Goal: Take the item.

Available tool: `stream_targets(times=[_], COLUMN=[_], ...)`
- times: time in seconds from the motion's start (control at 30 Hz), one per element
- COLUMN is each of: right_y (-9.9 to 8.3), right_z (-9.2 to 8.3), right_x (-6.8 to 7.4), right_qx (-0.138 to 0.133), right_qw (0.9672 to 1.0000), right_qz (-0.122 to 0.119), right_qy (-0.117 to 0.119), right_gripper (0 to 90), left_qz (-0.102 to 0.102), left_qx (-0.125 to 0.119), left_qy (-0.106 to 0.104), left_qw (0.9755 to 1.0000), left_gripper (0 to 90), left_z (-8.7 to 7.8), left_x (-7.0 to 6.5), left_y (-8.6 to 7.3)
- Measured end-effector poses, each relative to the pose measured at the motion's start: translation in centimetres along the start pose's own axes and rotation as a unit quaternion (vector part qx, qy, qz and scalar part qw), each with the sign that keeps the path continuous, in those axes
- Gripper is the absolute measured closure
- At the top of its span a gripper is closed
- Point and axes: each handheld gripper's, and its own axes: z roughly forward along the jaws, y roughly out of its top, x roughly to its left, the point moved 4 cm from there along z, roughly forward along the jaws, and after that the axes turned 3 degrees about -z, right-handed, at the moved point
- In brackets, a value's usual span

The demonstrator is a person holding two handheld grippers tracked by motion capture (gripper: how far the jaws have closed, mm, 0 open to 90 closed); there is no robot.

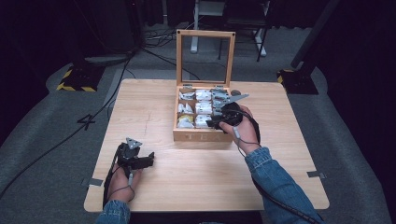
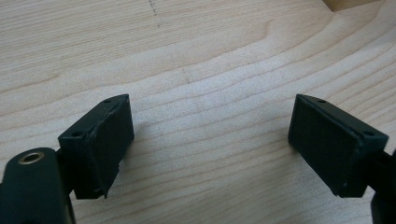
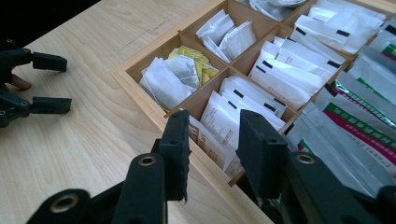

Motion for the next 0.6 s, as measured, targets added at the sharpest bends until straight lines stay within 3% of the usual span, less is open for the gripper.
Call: stream_targets(times=[0.33,0.6], right_y=[0.0,-0.3], right_z=[2.4,3.7], right_x=[0.0,-0.2], right_qx=[0.023,0.035], right_qw=[0.9997,0.9993], right_qz=[-0.004,0.011], right_qy=[-0.006,0.000], right_gripper=[66.6,66.0], left_qz=[0.000,0.000], left_qx=[0.000,0.001], left_qy=[0.000,-0.001], left_qw=[1.0000,1.0000], left_gripper=[14.6,14.6], left_z=[0.0,0.0], left_x=[0.0,0.0], left_y=[0.0,0.0])
